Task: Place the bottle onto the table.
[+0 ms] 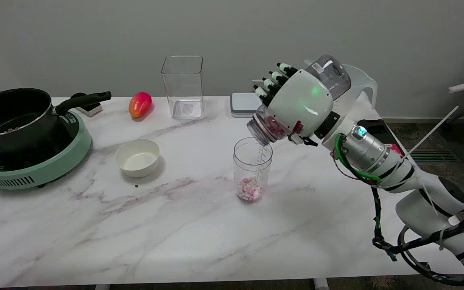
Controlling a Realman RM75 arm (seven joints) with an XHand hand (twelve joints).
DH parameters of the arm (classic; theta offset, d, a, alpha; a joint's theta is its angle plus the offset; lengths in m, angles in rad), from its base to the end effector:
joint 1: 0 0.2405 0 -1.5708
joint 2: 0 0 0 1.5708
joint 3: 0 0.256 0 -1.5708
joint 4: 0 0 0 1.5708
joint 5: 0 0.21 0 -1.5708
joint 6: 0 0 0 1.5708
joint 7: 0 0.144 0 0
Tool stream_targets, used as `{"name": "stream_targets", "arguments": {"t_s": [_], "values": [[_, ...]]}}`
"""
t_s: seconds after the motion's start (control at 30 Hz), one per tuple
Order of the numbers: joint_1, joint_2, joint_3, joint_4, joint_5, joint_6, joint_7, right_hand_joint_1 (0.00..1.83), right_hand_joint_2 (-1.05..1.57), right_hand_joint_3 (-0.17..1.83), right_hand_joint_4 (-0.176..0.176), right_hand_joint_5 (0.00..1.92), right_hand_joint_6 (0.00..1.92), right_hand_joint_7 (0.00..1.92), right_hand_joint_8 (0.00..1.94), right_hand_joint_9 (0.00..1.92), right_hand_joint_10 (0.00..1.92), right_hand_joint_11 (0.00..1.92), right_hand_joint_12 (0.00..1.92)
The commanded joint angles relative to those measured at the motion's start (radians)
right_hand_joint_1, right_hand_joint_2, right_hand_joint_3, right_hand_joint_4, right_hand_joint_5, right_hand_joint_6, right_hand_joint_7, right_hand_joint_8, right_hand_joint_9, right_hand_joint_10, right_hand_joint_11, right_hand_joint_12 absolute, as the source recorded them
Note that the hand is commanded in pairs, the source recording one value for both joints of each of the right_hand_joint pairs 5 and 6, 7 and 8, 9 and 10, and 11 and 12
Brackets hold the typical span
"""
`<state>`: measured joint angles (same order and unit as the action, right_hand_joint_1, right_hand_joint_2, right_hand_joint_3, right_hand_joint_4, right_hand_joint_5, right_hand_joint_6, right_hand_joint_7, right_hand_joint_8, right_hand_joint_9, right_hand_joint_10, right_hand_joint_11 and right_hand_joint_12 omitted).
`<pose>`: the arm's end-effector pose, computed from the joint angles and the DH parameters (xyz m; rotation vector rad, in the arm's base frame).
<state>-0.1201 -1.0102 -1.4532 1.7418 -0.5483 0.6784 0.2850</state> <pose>-0.1480 -0.2921 0.2977 1.8173 1.1847 -0.1776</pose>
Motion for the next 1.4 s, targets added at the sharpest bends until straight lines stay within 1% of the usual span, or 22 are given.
{"name": "stream_targets", "arguments": {"t_s": [0.03, 0.2, 0.33, 0.4, 0.5, 0.67, 0.77, 0.8, 0.9, 1.0, 1.07, 1.2, 1.3, 1.4], "values": [[0.011, -0.014, -0.015, -0.079, 0.569, -0.011, -0.113, 1.24, 1.53, 0.25, 0.000, 1.92, 1.92, 1.86, 1.86, 1.41, 1.41, 1.32, 1.32], [0.016, -0.014, -0.009, -0.114, 0.888, -0.007, -0.136, 1.26, 1.50, 0.24, 0.000, 1.86, 1.86, 1.85, 1.85, 1.42, 1.42, 1.31, 1.31], [0.019, -0.010, -0.004, -0.157, 1.221, 0.000, -0.122, 1.31, 1.42, 0.25, 0.000, 1.80, 1.80, 1.82, 1.82, 1.39, 1.39, 1.29, 1.29], [0.019, -0.001, -0.002, -0.186, 1.291, 0.009, -0.085, 1.33, 1.38, 0.26, 0.000, 1.79, 1.79, 1.80, 1.80, 1.38, 1.38, 1.28, 1.28], [0.023, 0.023, 0.000, -0.273, 1.355, 0.026, 0.076, 1.37, 1.30, 0.28, 0.000, 1.76, 1.76, 1.78, 1.78, 1.36, 1.36, 1.26, 1.26], [0.059, 0.072, -0.026, -0.441, 1.360, 0.032, 0.390, 1.39, 1.26, 0.30, 0.000, 1.76, 1.76, 1.77, 1.77, 1.35, 1.35, 1.25, 1.25], [0.145, 0.097, -0.112, -0.577, 1.341, 0.077, 0.590, 1.40, 1.25, 0.31, 0.000, 1.77, 1.77, 1.77, 1.77, 1.36, 1.36, 1.25, 1.25], [0.195, 0.105, -0.158, -0.653, 1.333, 0.110, 0.674, 1.40, 1.26, 0.31, 0.000, 1.77, 1.77, 1.77, 1.77, 1.36, 1.36, 1.26, 1.26], [0.325, 0.117, -0.302, -0.855, 1.302, 0.209, 0.843, 1.40, 1.25, 0.31, 0.000, 1.77, 1.77, 1.77, 1.77, 1.36, 1.36, 1.26, 1.26], [0.458, 0.102, -0.426, -1.024, 1.270, 0.277, 0.953, 1.41, 1.23, 0.31, 0.000, 1.76, 1.76, 1.77, 1.77, 1.36, 1.36, 1.26, 1.26], [0.520, 0.076, -0.466, -1.102, 1.236, 0.292, 1.013, 1.42, 1.22, 0.32, 0.000, 1.76, 1.76, 1.77, 1.77, 1.36, 1.36, 1.26, 1.26], [0.600, 0.007, -0.465, -1.215, 1.113, 0.314, 1.140, 1.43, 1.18, 0.33, 0.000, 1.74, 1.74, 1.76, 1.76, 1.35, 1.35, 1.25, 1.25], [0.631, -0.030, -0.466, -1.262, 1.061, 0.331, 1.182, 1.44, 1.16, 0.35, 0.000, 1.72, 1.72, 1.76, 1.76, 1.34, 1.34, 1.25, 1.25], [0.641, -0.056, -0.471, -1.262, 1.047, 0.329, 1.184, 1.45, 1.13, 0.37, 0.000, 1.71, 1.71, 1.75, 1.75, 1.34, 1.34, 1.24, 1.24]]}}
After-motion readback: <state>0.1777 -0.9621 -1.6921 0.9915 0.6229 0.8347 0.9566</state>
